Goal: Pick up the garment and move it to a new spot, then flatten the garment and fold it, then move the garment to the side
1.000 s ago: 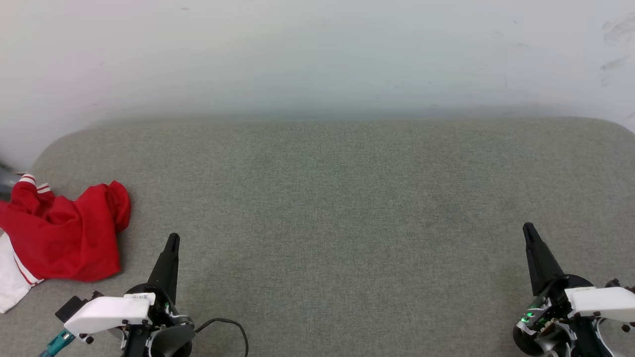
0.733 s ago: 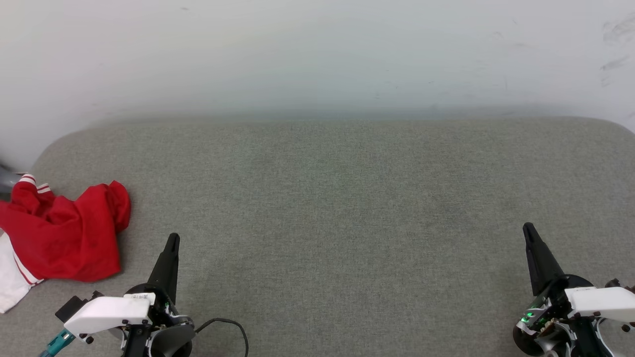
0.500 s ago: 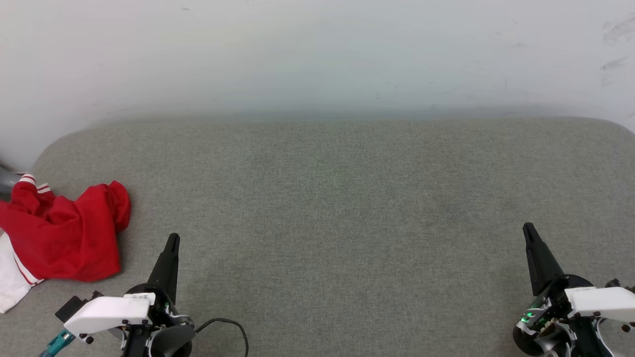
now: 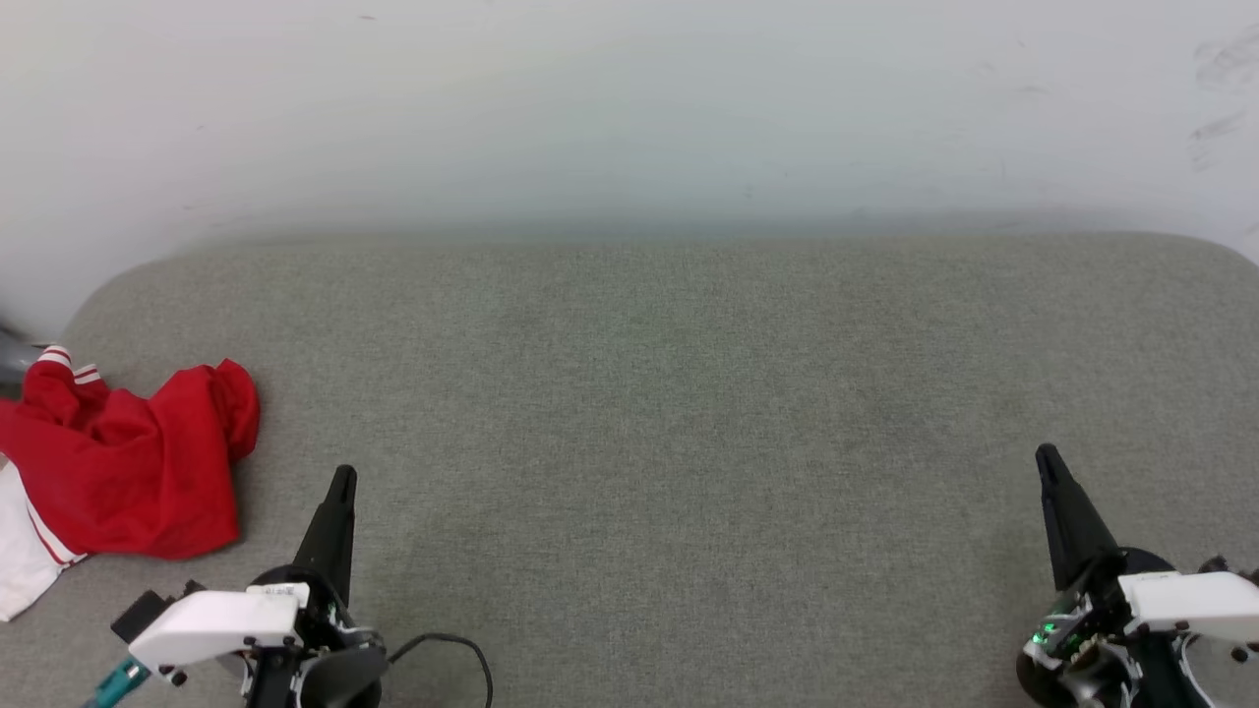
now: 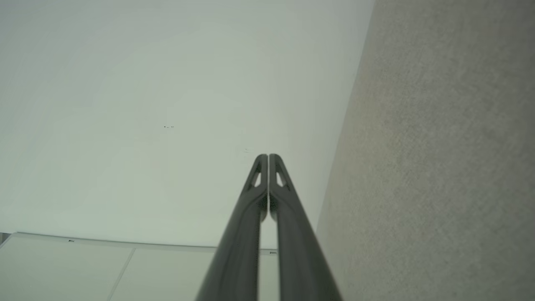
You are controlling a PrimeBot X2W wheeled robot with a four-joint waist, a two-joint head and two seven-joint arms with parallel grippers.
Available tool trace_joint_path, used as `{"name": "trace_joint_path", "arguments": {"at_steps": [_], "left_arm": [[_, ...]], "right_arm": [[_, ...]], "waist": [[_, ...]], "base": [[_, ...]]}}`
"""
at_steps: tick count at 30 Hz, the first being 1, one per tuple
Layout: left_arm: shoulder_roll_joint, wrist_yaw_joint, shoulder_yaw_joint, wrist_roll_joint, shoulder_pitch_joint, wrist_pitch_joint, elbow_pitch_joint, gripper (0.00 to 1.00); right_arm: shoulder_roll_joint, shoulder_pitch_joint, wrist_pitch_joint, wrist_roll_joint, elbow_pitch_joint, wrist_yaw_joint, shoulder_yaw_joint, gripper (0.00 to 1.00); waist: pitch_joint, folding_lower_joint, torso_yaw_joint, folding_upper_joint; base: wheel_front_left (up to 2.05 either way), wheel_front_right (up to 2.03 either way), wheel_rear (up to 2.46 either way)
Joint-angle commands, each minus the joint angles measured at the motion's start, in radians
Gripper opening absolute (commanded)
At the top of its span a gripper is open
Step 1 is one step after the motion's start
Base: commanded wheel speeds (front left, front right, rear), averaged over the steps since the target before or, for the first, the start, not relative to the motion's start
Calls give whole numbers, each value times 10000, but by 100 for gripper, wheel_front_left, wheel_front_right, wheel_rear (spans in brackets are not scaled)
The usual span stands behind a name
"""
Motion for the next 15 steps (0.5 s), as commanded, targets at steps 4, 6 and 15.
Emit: {"name": "trace_joint_path", "arguments": {"at_steps": [4, 6, 15], "left_arm": [[-22, 0, -64, 66, 238, -134, 166, 100], [-21, 0, -47, 178, 265, -238, 106, 100], [-18, 286, 80, 1590, 282, -679, -356, 100]], "right_arm": [[8, 284, -120, -69, 198, 0, 12, 100], [8, 326, -225, -174, 132, 0, -2, 100], [9, 452, -669, -1657, -334, 0, -208, 100]], "waist": [[2, 0, 0, 0], [3, 0, -1, 0], [7, 0, -3, 0]], "base": [[0, 0, 0], [0, 0, 0], [0, 0, 0]]}}
